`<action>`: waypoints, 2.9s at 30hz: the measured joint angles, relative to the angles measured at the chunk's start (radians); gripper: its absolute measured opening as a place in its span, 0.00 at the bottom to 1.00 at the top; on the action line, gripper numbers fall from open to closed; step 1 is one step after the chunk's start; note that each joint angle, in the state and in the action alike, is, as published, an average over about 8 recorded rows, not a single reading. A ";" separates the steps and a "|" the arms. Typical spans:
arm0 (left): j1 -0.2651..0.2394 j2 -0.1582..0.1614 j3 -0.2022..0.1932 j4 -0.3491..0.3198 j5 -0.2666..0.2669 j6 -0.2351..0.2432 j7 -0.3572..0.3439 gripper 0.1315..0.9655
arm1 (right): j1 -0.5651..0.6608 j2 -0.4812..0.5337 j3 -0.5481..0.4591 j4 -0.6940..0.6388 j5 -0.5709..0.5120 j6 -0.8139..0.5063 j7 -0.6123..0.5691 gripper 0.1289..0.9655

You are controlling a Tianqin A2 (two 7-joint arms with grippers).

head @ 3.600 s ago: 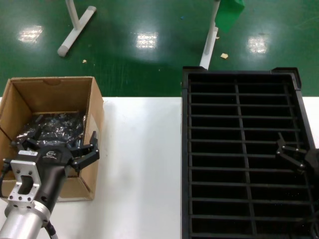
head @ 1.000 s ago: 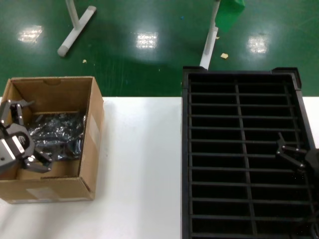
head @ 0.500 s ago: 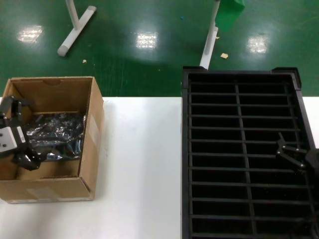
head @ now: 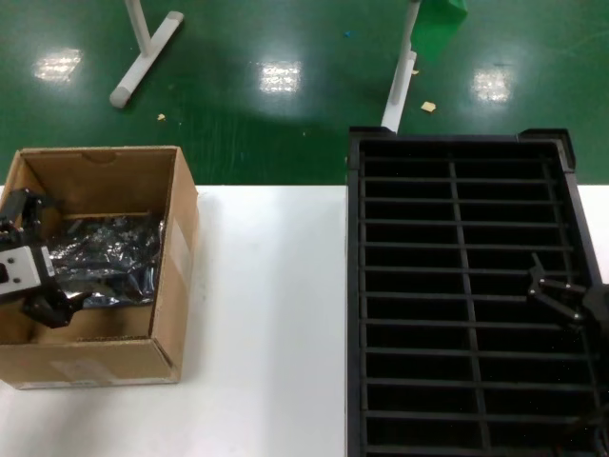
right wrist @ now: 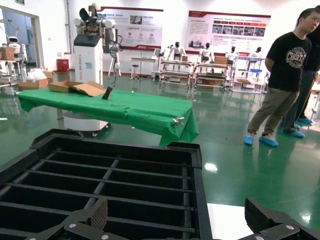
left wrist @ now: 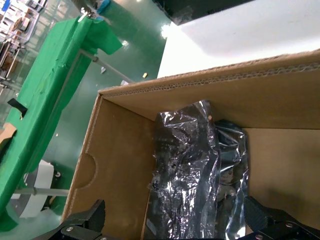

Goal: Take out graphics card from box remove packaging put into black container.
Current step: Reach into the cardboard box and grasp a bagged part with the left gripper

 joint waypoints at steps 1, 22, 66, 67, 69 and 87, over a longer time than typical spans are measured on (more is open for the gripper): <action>-0.003 0.007 0.001 0.010 0.001 -0.005 0.010 1.00 | 0.000 0.000 0.000 0.000 0.000 0.000 0.000 1.00; -0.059 0.128 0.018 0.156 -0.006 -0.083 0.241 1.00 | 0.000 0.000 0.000 0.000 0.000 0.000 0.000 1.00; -0.102 0.204 -0.048 0.342 -0.136 -0.117 0.620 0.79 | 0.000 0.000 0.000 0.000 0.000 0.000 0.000 1.00; -0.101 0.204 -0.047 0.341 -0.134 -0.117 0.616 0.76 | 0.000 0.000 0.000 0.000 0.000 0.000 0.000 1.00; -0.099 0.203 -0.042 0.334 -0.126 -0.119 0.603 0.74 | 0.000 0.000 0.000 0.000 0.000 0.000 0.000 1.00; -0.091 0.184 -0.016 0.310 -0.092 -0.113 0.528 0.31 | 0.000 0.000 0.000 0.000 0.000 0.000 0.000 1.00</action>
